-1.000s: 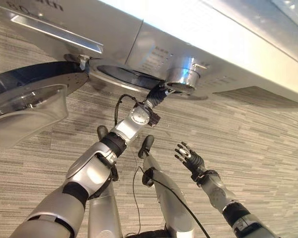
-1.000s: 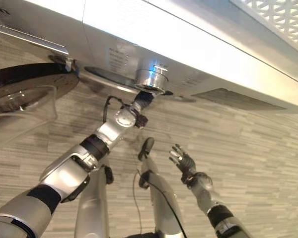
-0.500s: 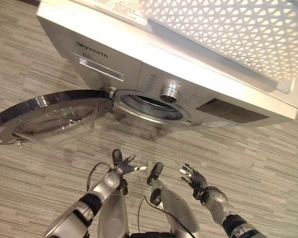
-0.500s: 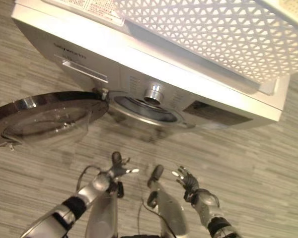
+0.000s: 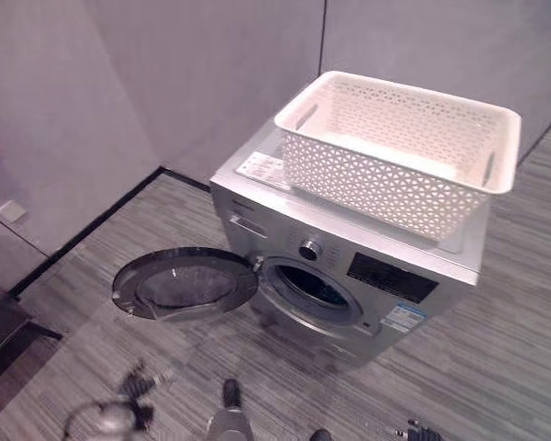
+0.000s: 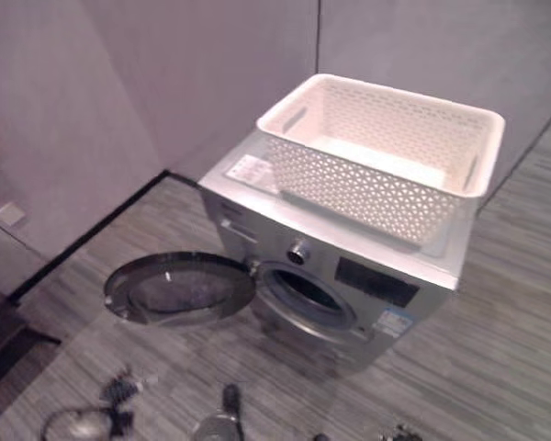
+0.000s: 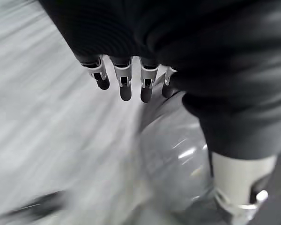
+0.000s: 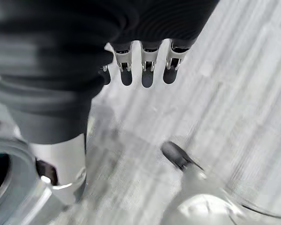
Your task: Grab the laundry basket,head to the washer,open it,put in the laundry and shut it.
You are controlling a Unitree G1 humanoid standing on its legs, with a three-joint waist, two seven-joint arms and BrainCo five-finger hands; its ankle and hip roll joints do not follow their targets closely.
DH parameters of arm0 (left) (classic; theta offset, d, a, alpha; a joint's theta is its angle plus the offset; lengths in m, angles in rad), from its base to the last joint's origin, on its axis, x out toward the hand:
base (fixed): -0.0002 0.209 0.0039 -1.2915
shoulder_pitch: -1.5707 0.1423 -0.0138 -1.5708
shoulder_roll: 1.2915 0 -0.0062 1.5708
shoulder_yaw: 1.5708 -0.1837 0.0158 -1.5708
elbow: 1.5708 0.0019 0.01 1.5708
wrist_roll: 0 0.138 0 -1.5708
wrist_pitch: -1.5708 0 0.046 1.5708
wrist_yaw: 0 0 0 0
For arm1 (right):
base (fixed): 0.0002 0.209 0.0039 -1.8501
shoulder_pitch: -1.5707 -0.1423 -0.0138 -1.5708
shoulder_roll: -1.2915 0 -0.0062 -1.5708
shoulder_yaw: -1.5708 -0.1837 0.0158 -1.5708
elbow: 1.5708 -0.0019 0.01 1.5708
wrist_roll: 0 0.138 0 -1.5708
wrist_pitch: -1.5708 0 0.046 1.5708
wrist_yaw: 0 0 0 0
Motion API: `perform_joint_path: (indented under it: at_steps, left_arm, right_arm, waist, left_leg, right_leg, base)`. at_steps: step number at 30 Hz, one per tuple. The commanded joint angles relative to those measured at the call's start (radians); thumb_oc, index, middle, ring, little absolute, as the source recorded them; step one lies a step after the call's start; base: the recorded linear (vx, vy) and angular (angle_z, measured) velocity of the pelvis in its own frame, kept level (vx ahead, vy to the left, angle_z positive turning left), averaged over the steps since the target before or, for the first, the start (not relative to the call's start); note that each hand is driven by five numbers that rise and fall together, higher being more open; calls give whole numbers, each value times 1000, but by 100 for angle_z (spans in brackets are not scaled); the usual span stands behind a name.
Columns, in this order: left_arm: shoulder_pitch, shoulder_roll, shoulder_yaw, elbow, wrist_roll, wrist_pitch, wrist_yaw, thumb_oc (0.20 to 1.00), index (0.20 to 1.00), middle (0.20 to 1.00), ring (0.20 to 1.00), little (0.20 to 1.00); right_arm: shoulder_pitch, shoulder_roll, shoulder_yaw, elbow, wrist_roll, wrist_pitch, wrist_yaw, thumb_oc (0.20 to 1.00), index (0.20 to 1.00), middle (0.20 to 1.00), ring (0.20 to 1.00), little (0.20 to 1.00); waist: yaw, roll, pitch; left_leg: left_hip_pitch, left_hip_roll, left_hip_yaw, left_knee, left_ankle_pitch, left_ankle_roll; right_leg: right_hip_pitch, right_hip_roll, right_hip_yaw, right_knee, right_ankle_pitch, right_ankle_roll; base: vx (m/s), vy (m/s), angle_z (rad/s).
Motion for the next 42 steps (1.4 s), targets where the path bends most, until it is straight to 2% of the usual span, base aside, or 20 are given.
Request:
perform_joint_path:
  at_steps: [1,2,3,5,6,7,8,9,11,14,16,19,20,21,22,23,25,29,36,42]
  left_arm:
    - [-21,47,23,19,26,-24,35,1000,1000,1000,1000,1000]
    - [-68,151,68,44,57,-13,52,1000,1000,1000,1000,1000]
    - [-70,152,67,46,57,-14,52,1000,1000,1000,1000,1000]
    - [-110,211,70,62,93,-4,71,1000,1000,1000,1000,1000]
    - [-161,269,74,106,96,4,66,1000,1000,1000,1000,1000]
    - [-165,271,72,109,95,3,65,1000,1000,1000,1000,1000]
    - [-244,338,47,203,88,10,60,1000,1000,1000,1000,1000]
    - [-251,341,42,208,86,8,60,1000,1000,1000,1000,1000]
    - [-345,406,6,314,67,9,40,1000,1000,1000,1000,1000]
    - [-494,478,-78,401,24,5,-7,1000,1000,1000,1000,1000]
    - [-696,525,-191,497,-31,13,-46,1000,1000,1000,1000,1000]
    - [-786,532,-252,524,-23,16,-44,1000,1000,1000,1000,1000]
    - [-791,532,-256,526,-23,16,-44,1000,1000,1000,1000,1000]
    - [-851,524,-294,531,-19,10,-34,1000,1000,1000,1000,1000]
    - [-878,520,-308,529,-22,8,-31,1000,1000,1000,1000,1000]
    - [-880,520,-309,530,-22,7,-31,1000,1000,1000,1000,1000]
    - [-971,500,-353,529,-47,-3,-11,1000,1000,1000,1000,1000]
    - [-1087,463,-386,503,-144,-41,10,1000,1000,1000,1000,1000]
    - [-1222,423,-379,486,-299,-101,89,1000,1000,1000,1000,1000]
    - [-1191,376,-381,498,-301,-106,81,1000,1000,1000,1000,1000]
  right_arm:
    - [4,-14,-19,-31,-35,16,38,1000,1000,1000,1000,1000]
    - [35,-12,-27,-49,-48,18,54,1000,1000,1000,1000,1000]
    - [36,-11,-28,-50,-48,18,54,1000,1000,1000,1000,1000]
    - [55,-12,-32,-60,-52,19,56,1000,1000,1000,1000,1000]
    - [60,-11,-24,-66,-56,24,65,1000,1000,1000,1000,1000]
    - [60,-10,-25,-66,-56,25,65,1000,1000,1000,1000,1000]
    - [67,-6,-13,-78,-55,33,80,1000,1000,1000,1000,1000]
    - [66,-5,-15,-78,-55,33,80,1000,1000,1000,1000,1000]
    - [63,-9,12,-89,-60,33,91,1000,1000,1000,1000,1000]
    - [53,-5,45,-98,-56,35,97,1000,1000,1000,1000,1000]
    - [14,9,74,-85,-47,34,86,1000,1000,1000,1000,1000]
    - [-7,24,97,-99,-22,33,79,1000,1000,1000,1000,1000]
    - [-8,26,96,-99,-22,33,79,1000,1000,1000,1000,1000]
    - [-16,33,107,-122,10,26,72,1000,1000,1000,1000,1000]
    - [-19,34,112,-139,23,20,69,1000,1000,1000,1000,1000]
    - [-19,34,111,-139,23,20,69,1000,1000,1000,1000,1000]
    - [-39,31,138,-204,61,3,58,1000,1000,1000,1000,1000]
    - [-71,29,176,-275,116,-19,47,1000,1000,1000,1000,1000]
    - [-124,26,230,-356,175,-60,18,1000,1000,1000,1000,1000]
    - [-143,36,249,-348,180,-63,15,1000,1000,1000,1000,1000]
  waist:
    - [-9,25,8]
    - [-33,37,-26]
    - [-32,35,-24]
    - [-49,44,-39]
    - [-61,47,-46]
    - [-60,45,-46]
    - [-71,37,-47]
    - [-69,34,-45]
    - [-82,24,-35]
    - [-84,-6,-7]
    - [-84,-65,50]
    - [-85,-108,81]
    - [-83,-110,82]
    - [-82,-139,106]
    - [-80,-152,120]
    - [-80,-153,121]
    - [-83,-193,166]
    - [-88,-231,229]
    - [-129,-262,294]
    - [-151,-258,297]
  left_leg:
    - [-6,2,-34,-40,153,52]
    - [58,-12,-4,-115,104,47]
    - [62,-14,-2,-117,103,49]
    - [89,-31,32,-162,47,51]
    - [100,-56,42,-174,4,62]
    - [101,-57,42,-174,3,63]
    - [112,-77,63,-177,-27,73]
    - [113,-79,64,-176,-27,74]
    - [121,-101,77,-179,-61,90]
    - [116,-124,90,-178,-81,109]
    - [100,-141,98,-176,-102,132]
    - [93,-146,108,-175,-111,141]
    - [93,-147,108,-175,-111,142]
    - [85,-149,111,-173,-114,145]
    - [78,-151,111,-171,-115,146]
    - [78,-151,111,-171,-115,146]
    - [24,-150,100,-138,-126,150]
    - [-81,-152,77,-72,-137,151]
    - [-316,-150,25,120,-186,158]
    - [-373,-142,19,191,-213,168]
  right_leg:
    - [-15,-54,94,105,-109,64]
    - [-11,-78,86,119,-90,97]
    - [-10,-80,87,119,-90,99]
    - [-9,-105,78,126,-77,111]
    - [-13,-130,80,140,-66,128]
    - [-13,-131,81,141,-66,129]
    - [-24,-160,80,173,-54,145]
    - [-25,-163,81,175,-55,147]
    - [-46,-193,94,212,-42,166]
    - [-73,-226,103,241,-27,188]
    - [-115,-249,111,263,3,216]
    - [-130,-253,113,254,23,227]
    - [-130,-253,114,254,23,228]
    - [-137,-254,114,247,33,232]
    - [-141,-255,113,243,40,234]
    - [-140,-255,113,242,40,234]
    - [-176,-252,117,230,65,241]
    - [-227,-254,118,201,101,247]
    - [-335,-256,146,157,166,255]
    - [-368,-259,165,153,176,252]
  base:
    - [211,354,-50]
    - [120,213,-19]
    - [148,306,-14]
    - [92,271,11]
    - [93,269,40]
    - [113,356,31]
    - [54,180,8]
    - [77,263,-4]
    - [36,213,6]
    - [-16,197,-5]
    - [-82,177,15]
    - [-44,47,9]
    - [-42,29,1]
    - [-47,18,-5]
    - [-47,17,-1]
    - [-98,-3,-2]
    - [-139,-5,-3]
    - [-147,3,5]
    - [-123,40,-1]
    - [-16,53,-12]
